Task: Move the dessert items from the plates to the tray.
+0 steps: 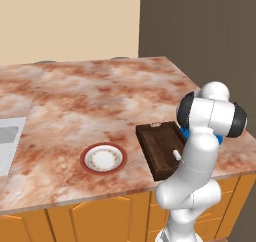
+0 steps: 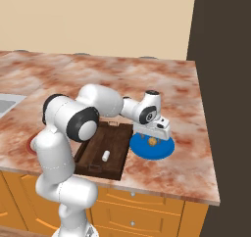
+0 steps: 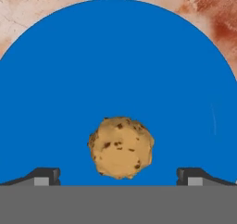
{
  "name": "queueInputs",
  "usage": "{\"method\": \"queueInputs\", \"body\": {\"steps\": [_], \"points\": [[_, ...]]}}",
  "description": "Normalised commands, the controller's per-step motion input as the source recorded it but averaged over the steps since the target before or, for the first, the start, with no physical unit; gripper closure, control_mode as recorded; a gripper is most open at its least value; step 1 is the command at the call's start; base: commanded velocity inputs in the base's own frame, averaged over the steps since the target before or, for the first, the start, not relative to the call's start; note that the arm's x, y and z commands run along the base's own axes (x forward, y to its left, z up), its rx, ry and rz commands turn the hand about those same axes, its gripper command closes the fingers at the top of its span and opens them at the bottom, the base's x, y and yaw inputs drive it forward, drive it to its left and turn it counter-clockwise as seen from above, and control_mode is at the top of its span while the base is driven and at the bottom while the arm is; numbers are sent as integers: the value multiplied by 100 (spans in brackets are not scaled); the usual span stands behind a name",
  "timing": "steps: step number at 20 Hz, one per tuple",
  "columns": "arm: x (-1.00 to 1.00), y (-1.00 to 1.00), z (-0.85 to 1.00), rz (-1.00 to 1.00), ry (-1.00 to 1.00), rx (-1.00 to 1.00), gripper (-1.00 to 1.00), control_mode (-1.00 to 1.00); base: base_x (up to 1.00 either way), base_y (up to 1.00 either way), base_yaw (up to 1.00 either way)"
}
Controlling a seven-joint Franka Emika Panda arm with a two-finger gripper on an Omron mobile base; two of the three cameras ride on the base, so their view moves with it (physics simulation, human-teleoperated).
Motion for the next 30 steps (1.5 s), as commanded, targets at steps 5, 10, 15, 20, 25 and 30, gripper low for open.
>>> {"method": "queueInputs", "body": {"steps": [5,10,15,20,25,30], "points": [[14,-8,0,0,0,0,-100,-100,0,0,0],[1,-6,-3,0,0,0,-100,-100,0,0,0],[0,0,-13,0,0,0,-100,-100,0,0,0],[0,0,-14,0,0,0,-100,-100,0,0,0],[0,0,-14,0,0,0,100,-100,0,0,0],[0,0,-7,-1,0,0,100,-100,0,0,0]]}}
